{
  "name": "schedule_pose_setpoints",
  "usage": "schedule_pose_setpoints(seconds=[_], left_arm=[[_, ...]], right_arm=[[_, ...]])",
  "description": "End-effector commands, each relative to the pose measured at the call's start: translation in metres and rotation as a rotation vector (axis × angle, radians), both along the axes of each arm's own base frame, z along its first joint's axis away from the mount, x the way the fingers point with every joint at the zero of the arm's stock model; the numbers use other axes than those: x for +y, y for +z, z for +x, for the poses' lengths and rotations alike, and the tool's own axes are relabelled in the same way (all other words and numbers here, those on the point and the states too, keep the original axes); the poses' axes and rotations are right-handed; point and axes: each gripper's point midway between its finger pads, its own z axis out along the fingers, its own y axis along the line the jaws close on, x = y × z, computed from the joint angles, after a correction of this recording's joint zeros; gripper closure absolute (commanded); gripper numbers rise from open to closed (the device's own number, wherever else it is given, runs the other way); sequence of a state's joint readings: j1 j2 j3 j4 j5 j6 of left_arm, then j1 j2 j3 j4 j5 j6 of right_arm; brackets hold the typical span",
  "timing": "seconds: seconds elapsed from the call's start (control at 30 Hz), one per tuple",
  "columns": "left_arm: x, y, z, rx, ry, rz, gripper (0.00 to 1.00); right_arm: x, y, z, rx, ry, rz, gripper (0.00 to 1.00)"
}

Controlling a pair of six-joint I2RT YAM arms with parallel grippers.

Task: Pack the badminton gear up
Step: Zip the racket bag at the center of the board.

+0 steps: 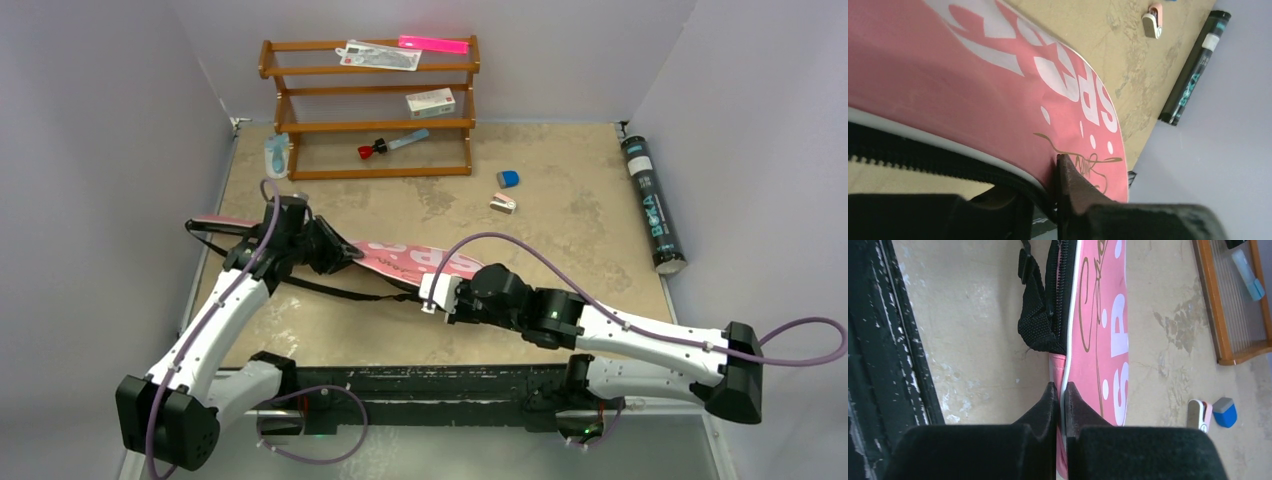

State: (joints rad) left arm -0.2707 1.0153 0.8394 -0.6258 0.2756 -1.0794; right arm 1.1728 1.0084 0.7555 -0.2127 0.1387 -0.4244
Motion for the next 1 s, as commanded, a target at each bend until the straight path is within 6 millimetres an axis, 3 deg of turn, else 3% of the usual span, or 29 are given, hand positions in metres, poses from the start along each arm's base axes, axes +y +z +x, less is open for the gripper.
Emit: schedule_pose_setpoints(seconds=[0.0, 0.2, 0.43, 0.47, 0.57, 0.63, 0.73, 0.97], left_arm=[[-0.005, 0.063, 0.016, -0.298, -0.128, 0.033, 0.78], [0.0, 0.097, -0.002, -0.466, -0.265, 0.125, 0.53], [-0.023, 0.124, -0.045, -0.726, -0.515, 0.026, 0.52], [-0.027, 0.124, -0.052, -0.755, -0.554, 0.004, 0.54], [-0.049, 0.134, -0.09, -0.867, -0.736, -0.186, 0.73], [-0.054, 0.131, -0.099, -0.89, -0.743, -0.223, 0.88], [-0.05, 0.11, -0.088, -0.883, -0.69, -0.119, 1.0], [-0.055, 0.07, -0.067, -0.942, -0.602, -0.098, 1.0]], right_arm=[[0.004, 0.039, -0.008, 0.052, -0.04, 0.157, 1.0], [-0.007, 0.064, -0.004, 0.086, -0.169, 0.291, 1.0], [-0.012, 0.07, 0.004, 0.101, -0.25, 0.273, 1.0], [-0.013, 0.069, 0.006, 0.095, -0.26, 0.27, 1.0], [-0.013, 0.069, 0.009, 0.082, -0.271, 0.269, 1.0], [-0.013, 0.071, 0.01, 0.082, -0.27, 0.278, 1.0], [-0.012, 0.075, 0.011, 0.077, -0.265, 0.286, 1.0], [-0.014, 0.079, 0.011, 0.07, -0.259, 0.287, 1.0]])
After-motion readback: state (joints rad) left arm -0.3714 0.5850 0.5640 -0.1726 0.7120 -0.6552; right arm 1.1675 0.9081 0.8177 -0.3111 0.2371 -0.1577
